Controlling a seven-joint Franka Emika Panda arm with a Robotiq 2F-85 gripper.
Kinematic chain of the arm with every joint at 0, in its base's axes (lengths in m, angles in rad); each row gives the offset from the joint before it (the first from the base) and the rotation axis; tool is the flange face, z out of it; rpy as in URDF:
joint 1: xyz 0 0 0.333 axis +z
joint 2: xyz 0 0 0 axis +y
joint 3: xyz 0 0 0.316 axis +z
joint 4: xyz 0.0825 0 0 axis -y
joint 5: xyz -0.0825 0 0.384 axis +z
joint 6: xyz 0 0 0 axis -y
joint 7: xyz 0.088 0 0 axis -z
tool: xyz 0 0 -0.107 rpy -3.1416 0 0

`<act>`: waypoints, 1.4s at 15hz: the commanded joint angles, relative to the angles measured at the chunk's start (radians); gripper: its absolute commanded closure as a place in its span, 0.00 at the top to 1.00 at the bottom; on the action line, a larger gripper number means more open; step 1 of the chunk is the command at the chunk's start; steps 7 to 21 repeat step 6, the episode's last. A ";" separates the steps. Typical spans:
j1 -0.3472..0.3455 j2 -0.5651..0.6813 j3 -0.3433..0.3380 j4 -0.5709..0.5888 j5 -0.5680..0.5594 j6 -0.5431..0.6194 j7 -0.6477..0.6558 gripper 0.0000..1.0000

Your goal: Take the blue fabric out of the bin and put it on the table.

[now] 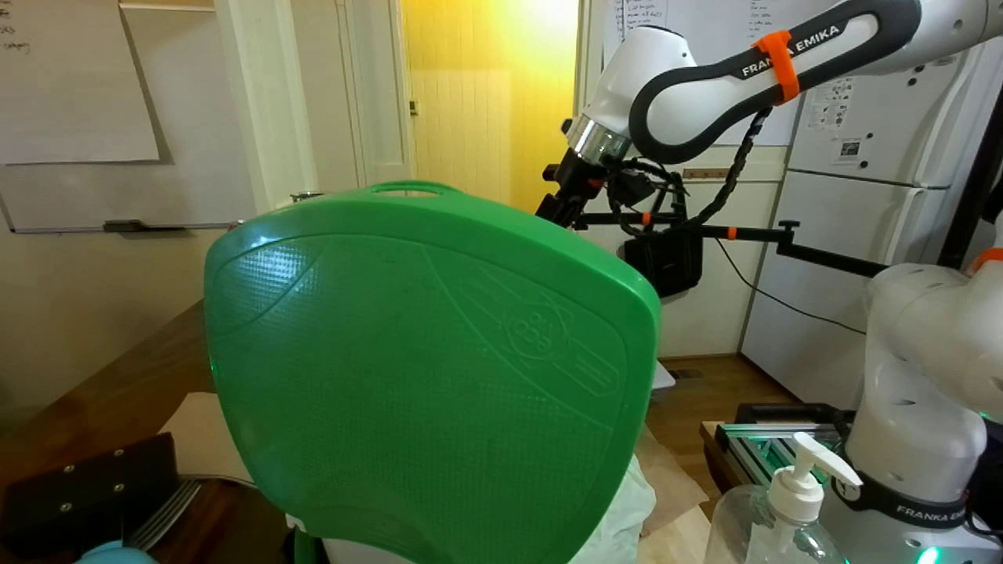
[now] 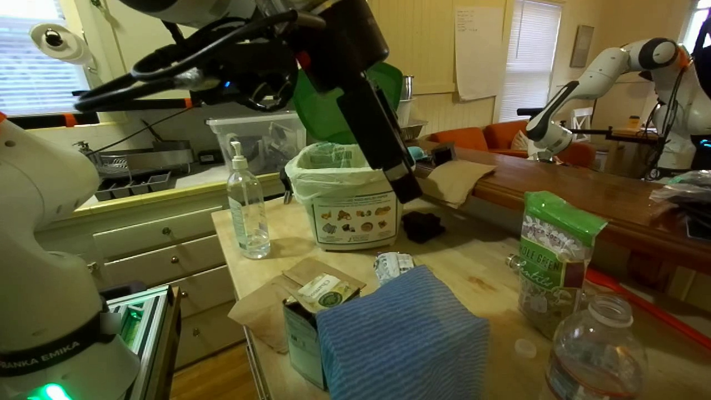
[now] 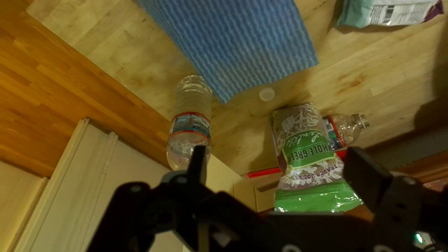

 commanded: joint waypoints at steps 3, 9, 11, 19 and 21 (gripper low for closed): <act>0.007 -0.014 -0.005 0.002 -0.007 -0.022 0.006 1.00; 0.006 -0.015 -0.005 0.001 -0.007 -0.022 0.007 1.00; 0.006 -0.015 -0.005 0.001 -0.007 -0.022 0.007 1.00; 0.006 -0.015 -0.005 0.001 -0.007 -0.022 0.007 1.00; 0.006 -0.015 -0.005 0.001 -0.007 -0.022 0.007 1.00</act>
